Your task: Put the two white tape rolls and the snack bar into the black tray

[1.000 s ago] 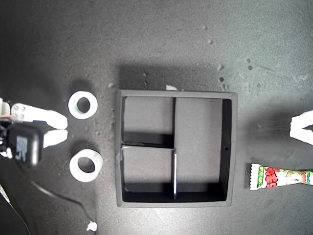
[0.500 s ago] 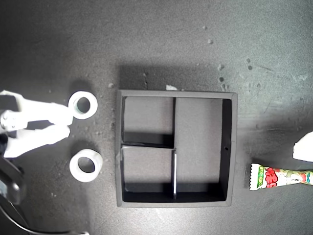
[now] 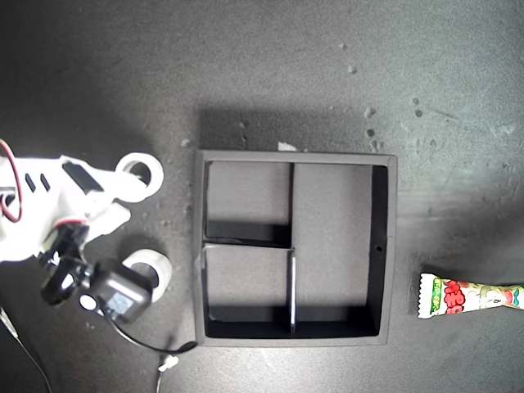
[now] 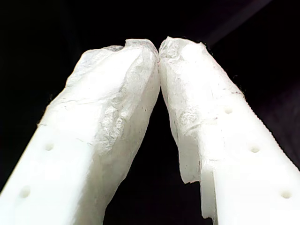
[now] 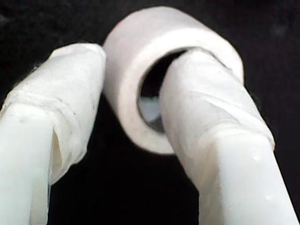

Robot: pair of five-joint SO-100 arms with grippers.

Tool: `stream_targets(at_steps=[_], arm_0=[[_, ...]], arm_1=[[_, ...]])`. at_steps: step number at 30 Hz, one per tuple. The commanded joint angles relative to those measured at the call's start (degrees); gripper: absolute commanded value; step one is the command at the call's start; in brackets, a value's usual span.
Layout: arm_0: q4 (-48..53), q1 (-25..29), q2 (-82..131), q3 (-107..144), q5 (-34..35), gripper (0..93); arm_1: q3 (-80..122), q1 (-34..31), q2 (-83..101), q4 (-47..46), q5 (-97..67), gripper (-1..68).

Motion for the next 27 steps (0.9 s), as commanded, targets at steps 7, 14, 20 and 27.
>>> stream_targets(at_steps=[7, 14, 20, 27], arm_0=[[-2.99, -0.62, -2.02, -0.18, -0.88, 12.1], [-3.34, -1.58, -5.54, -0.18, -1.58, 12.7], [-3.34, -2.81, -8.44, -0.35, -1.49, 13.6], [-3.25, -6.77, -13.54, -0.53, -6.33, 7.5]], arm_1=[[-0.35, 0.26, -0.09, 1.23, 1.23, -0.3], [-0.35, 0.26, 0.18, 1.23, 1.23, -0.3], [0.18, 0.53, 0.62, 1.14, 1.23, -0.3], [0.18, 0.44, 0.62, 0.97, 1.41, -0.3]])
